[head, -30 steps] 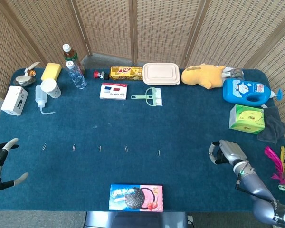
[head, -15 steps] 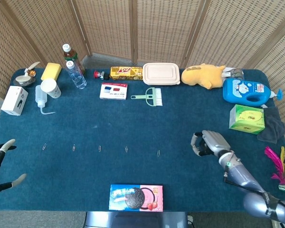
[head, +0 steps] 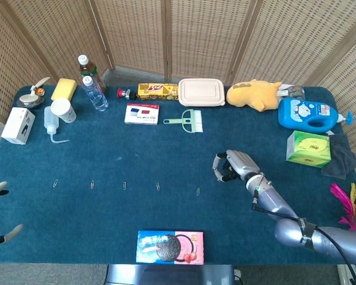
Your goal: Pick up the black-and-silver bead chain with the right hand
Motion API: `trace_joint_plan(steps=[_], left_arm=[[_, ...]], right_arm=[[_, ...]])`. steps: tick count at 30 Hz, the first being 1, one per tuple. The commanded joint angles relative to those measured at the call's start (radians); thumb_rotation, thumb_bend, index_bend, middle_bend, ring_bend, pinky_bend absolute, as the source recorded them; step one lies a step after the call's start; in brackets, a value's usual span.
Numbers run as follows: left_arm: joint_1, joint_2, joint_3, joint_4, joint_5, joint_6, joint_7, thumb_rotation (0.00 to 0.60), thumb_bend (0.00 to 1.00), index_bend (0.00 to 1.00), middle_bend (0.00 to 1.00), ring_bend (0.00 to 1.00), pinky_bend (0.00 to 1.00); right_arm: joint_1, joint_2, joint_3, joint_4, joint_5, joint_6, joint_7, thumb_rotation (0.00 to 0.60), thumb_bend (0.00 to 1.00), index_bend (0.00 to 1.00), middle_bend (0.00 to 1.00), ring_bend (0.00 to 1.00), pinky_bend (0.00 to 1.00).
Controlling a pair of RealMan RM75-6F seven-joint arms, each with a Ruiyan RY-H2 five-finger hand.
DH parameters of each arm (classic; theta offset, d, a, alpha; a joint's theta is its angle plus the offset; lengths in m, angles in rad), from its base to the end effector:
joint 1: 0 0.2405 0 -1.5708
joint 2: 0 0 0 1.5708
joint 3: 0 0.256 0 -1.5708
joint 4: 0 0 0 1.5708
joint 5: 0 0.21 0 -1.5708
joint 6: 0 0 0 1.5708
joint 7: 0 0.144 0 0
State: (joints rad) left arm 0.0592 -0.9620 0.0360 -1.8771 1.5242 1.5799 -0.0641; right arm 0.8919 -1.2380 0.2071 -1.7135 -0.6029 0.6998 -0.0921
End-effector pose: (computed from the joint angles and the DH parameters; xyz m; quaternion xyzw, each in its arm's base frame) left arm -0.2890 0.1196 0.1855 -0.5305 -0.4712 -0.4007 0.5797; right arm -0.1409 -0.3639 0.0410 0.6391 -0.6109 0.3280 0.3329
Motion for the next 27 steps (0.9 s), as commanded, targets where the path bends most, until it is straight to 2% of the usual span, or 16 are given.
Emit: trace_joint_plan(steps=[1, 6, 7, 11, 12, 14, 16, 17, 19, 23, 27], left_arm=[[0.003, 0.002, 0.001, 0.002, 0.001, 0.003, -0.002, 0.585, 0.26, 0.09, 0.24, 0.13, 0.11], [0.007, 0.003, 0.001, 0.005, 0.002, 0.005, -0.006, 0.582, 0.26, 0.09, 0.24, 0.13, 0.11], [0.007, 0.003, 0.000, 0.005, 0.002, 0.005, -0.006, 0.584, 0.26, 0.09, 0.24, 0.13, 0.11], [0.007, 0.004, -0.001, 0.006, 0.001, 0.003, -0.006, 0.586, 0.26, 0.09, 0.24, 0.12, 0.11], [0.006, 0.004, -0.001, 0.005, 0.002, 0.001, -0.005, 0.586, 0.26, 0.09, 0.24, 0.12, 0.11], [0.005, 0.003, -0.002, 0.003, 0.003, -0.001, -0.004, 0.585, 0.26, 0.09, 0.23, 0.12, 0.11], [0.003, 0.001, -0.004, 0.000, 0.004, -0.004, 0.000, 0.585, 0.26, 0.09, 0.23, 0.12, 0.11], [0.002, 0.001, -0.004, -0.001, 0.005, -0.005, 0.002, 0.586, 0.26, 0.09, 0.23, 0.12, 0.11], [-0.001, -0.001, -0.005, -0.004, 0.006, -0.011, 0.005, 0.586, 0.26, 0.09, 0.23, 0.12, 0.11], [-0.005, -0.001, -0.004, -0.008, 0.006, -0.021, 0.011, 0.586, 0.26, 0.09, 0.23, 0.12, 0.11], [-0.007, -0.001, -0.003, -0.009, 0.004, -0.027, 0.017, 0.586, 0.26, 0.09, 0.23, 0.12, 0.11]], right_arm=[[0.027, -0.024, 0.005, 0.026, 0.028, 0.000, -0.009, 0.600, 0.51, 0.68, 1.00, 0.90, 0.77], [0.051, -0.050, 0.005, 0.053, 0.057, 0.013, -0.017, 0.600, 0.51, 0.66, 0.99, 0.88, 0.76], [0.053, -0.054, 0.005, 0.057, 0.060, 0.017, -0.018, 0.600, 0.51, 0.62, 0.96, 0.87, 0.76], [0.049, -0.068, 0.006, 0.069, 0.046, 0.040, -0.013, 0.600, 0.51, 0.34, 0.78, 0.77, 0.72], [0.043, -0.071, 0.009, 0.073, 0.035, 0.051, -0.006, 0.600, 0.51, 0.30, 0.75, 0.75, 0.72], [0.031, -0.074, 0.013, 0.076, 0.014, 0.066, 0.005, 0.600, 0.51, 0.13, 0.62, 0.65, 0.72], [0.013, -0.080, 0.018, 0.078, -0.026, 0.099, 0.019, 0.600, 0.51, 0.02, 0.48, 0.53, 0.67], [0.004, -0.081, 0.023, 0.077, -0.040, 0.111, 0.030, 0.600, 0.51, 0.00, 0.39, 0.45, 0.62], [-0.017, -0.079, 0.032, 0.074, -0.068, 0.130, 0.055, 0.600, 0.51, 0.00, 0.29, 0.34, 0.55], [-0.052, -0.073, 0.039, 0.069, -0.117, 0.179, 0.077, 0.600, 0.51, 0.00, 0.18, 0.21, 0.45], [-0.125, -0.060, 0.036, 0.036, -0.205, 0.305, 0.099, 0.600, 0.51, 0.00, 0.11, 0.10, 0.35]])
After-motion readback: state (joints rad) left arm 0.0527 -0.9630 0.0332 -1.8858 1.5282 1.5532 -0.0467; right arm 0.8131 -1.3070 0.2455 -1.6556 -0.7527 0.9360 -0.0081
